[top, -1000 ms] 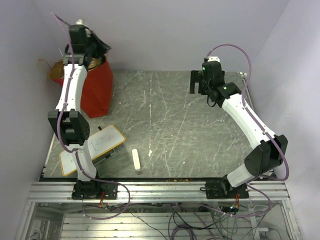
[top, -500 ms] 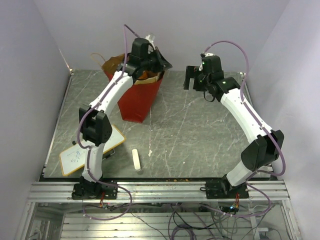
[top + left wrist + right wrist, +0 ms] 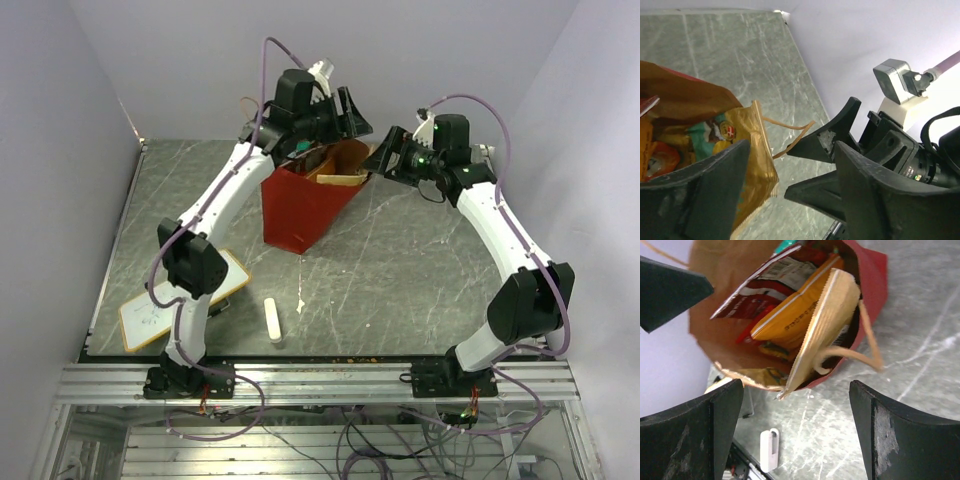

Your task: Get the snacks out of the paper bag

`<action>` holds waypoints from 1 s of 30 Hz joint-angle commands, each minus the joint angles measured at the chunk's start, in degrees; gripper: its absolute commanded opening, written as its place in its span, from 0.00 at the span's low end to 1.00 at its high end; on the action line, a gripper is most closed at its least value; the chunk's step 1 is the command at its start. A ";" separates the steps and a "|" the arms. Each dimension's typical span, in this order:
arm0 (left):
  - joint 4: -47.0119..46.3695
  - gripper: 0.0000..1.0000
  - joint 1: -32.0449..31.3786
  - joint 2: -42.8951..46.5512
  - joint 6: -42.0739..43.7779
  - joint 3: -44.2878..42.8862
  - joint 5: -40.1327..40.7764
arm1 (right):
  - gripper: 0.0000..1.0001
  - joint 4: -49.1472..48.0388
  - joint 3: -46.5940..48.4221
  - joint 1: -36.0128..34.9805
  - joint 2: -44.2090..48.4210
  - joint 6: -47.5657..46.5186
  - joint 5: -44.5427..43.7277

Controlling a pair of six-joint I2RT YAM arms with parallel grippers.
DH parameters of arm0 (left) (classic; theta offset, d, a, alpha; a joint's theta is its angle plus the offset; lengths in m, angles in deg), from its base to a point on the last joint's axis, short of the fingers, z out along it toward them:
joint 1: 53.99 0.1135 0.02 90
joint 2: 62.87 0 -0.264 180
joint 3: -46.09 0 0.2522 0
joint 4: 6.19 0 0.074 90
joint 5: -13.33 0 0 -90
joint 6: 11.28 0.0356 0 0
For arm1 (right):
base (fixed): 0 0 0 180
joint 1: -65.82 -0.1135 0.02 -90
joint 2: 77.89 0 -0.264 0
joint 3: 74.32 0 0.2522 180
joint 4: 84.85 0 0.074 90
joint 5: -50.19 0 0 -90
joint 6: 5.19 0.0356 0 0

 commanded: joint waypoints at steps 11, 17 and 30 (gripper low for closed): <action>13.30 0.84 23.59 18.77 6.08 11.34 13.92 | 0.64 -5.59 1.02 0.50 -2.19 8.36 2.09; 14.38 0.99 30.39 12.54 4.94 11.05 11.75 | 0.61 -6.45 4.33 0.52 -5.21 8.83 0.67; 0.77 0.52 30.34 2.11 -4.74 5.33 -8.68 | 0.17 -2.93 16.36 -0.16 -11.16 11.59 0.92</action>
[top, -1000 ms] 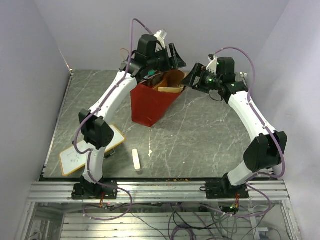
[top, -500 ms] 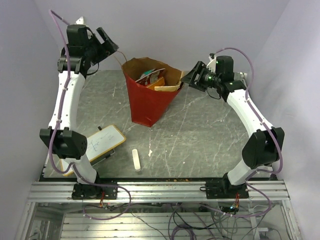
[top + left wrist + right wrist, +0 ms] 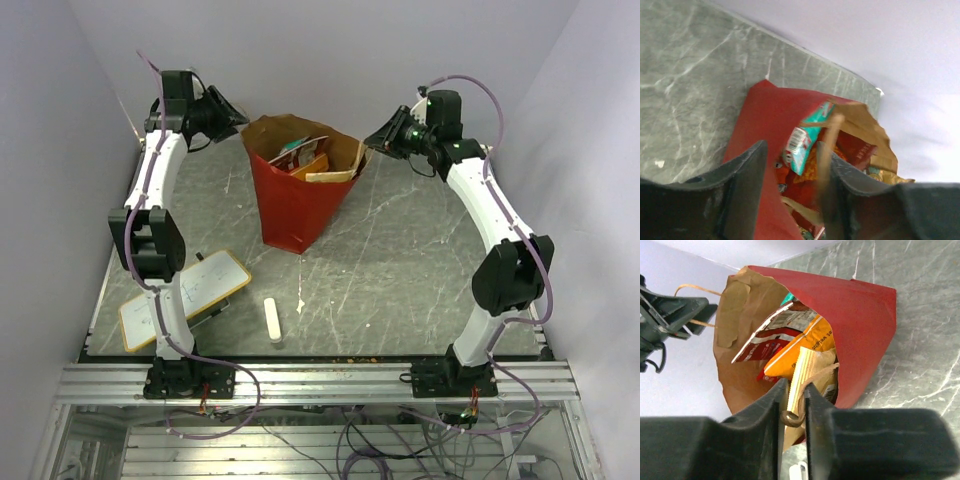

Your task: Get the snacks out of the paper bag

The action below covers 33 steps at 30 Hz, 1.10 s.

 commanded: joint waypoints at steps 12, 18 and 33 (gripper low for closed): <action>-15.19 0.07 -3.27 13.28 -14.22 -8.03 -14.10 | 0.00 6.98 15.78 -0.33 7.01 2.20 6.28; -17.18 0.07 -9.36 30.54 -14.93 20.93 -8.75 | 0.00 10.31 -3.07 0.03 19.08 0.34 0.39; -12.07 0.07 -19.57 38.77 -16.59 22.18 -6.90 | 0.00 25.58 20.50 2.31 13.28 -9.14 3.03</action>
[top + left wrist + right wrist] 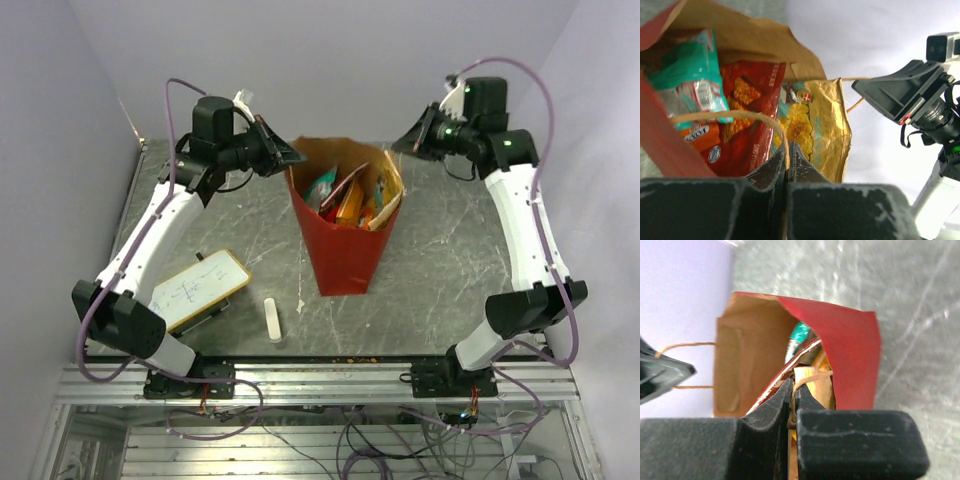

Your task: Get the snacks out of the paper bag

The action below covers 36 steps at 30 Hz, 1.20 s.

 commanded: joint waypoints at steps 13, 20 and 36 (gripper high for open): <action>-9.20 0.07 -3.58 18.47 -6.85 21.07 5.32 | 0.00 -8.80 -11.03 0.90 6.53 -3.82 -0.84; -13.10 0.07 -5.19 18.39 -9.29 18.56 3.64 | 0.00 -3.45 4.04 0.87 -0.29 -6.67 0.84; -12.80 0.07 -7.74 19.02 -11.62 21.74 4.33 | 0.60 21.16 4.84 0.78 5.93 -17.46 -20.64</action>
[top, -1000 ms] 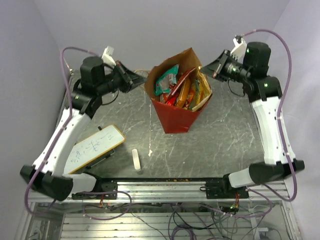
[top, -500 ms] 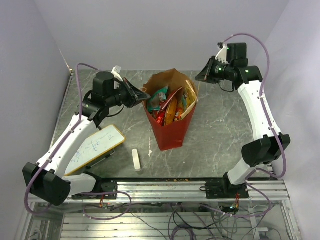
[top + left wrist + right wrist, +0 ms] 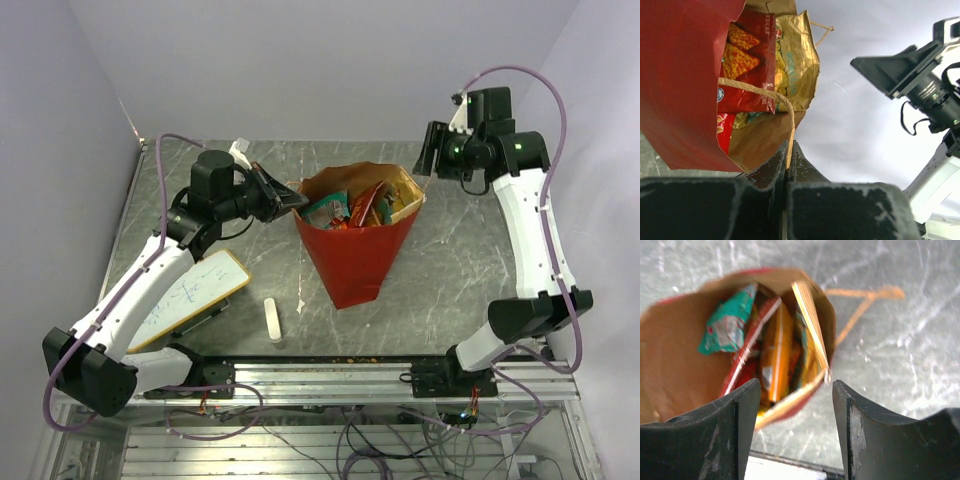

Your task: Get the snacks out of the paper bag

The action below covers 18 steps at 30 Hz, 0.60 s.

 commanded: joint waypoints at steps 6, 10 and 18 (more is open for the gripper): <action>-1.60 0.07 -1.03 -0.22 0.41 -2.18 -2.17 | 0.60 0.37 -12.61 0.07 8.66 2.66 0.77; -0.84 0.07 -1.08 -0.82 0.85 -1.94 -2.75 | 0.54 -5.41 -14.63 0.11 6.65 6.25 -1.57; 1.63 0.07 -1.15 -1.05 2.48 -1.86 -2.74 | 0.46 -7.73 -14.88 0.13 0.68 4.24 -4.41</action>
